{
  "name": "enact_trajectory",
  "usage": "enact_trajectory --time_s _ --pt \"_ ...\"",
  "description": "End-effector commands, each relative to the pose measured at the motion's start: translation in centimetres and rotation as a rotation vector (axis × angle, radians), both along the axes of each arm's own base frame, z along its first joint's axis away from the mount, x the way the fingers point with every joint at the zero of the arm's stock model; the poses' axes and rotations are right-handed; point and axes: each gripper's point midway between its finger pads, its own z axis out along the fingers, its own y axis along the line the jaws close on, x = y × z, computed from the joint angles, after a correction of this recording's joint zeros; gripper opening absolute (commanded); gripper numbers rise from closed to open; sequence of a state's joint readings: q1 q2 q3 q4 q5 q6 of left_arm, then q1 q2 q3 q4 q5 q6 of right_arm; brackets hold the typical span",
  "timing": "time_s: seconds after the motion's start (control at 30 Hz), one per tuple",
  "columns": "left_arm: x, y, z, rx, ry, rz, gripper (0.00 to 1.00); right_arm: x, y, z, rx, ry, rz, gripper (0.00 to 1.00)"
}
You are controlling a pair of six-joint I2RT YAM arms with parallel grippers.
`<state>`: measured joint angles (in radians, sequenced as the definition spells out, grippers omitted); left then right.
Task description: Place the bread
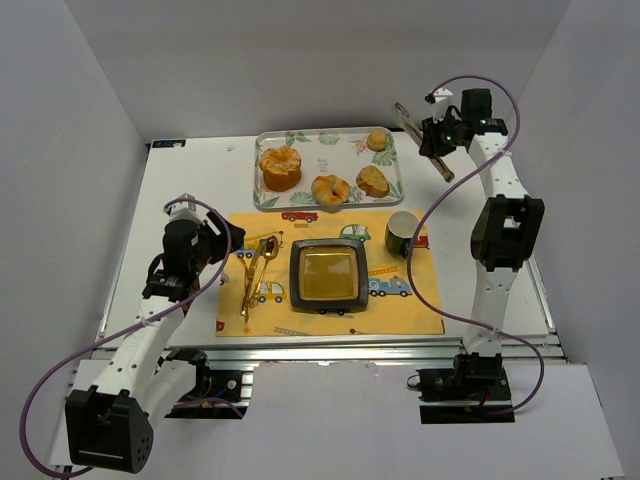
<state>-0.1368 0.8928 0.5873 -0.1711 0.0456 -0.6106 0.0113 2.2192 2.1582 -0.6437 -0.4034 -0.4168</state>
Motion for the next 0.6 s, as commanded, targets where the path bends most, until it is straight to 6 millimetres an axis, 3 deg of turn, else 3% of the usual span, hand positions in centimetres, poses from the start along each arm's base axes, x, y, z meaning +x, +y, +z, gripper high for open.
enact_trajectory --time_s 0.0,0.37,0.57 --pt "1.0 -0.3 3.0 -0.038 -0.075 0.006 0.79 0.3 3.2 0.9 0.154 0.04 0.0 0.38" --pt "2.4 -0.3 2.9 -0.061 -0.069 0.033 0.79 1.5 5.4 -0.1 0.362 0.114 -0.054 0.43" --pt "3.1 -0.3 2.9 -0.052 -0.059 0.036 0.79 2.7 4.0 -0.7 0.314 0.058 -0.135 0.44"
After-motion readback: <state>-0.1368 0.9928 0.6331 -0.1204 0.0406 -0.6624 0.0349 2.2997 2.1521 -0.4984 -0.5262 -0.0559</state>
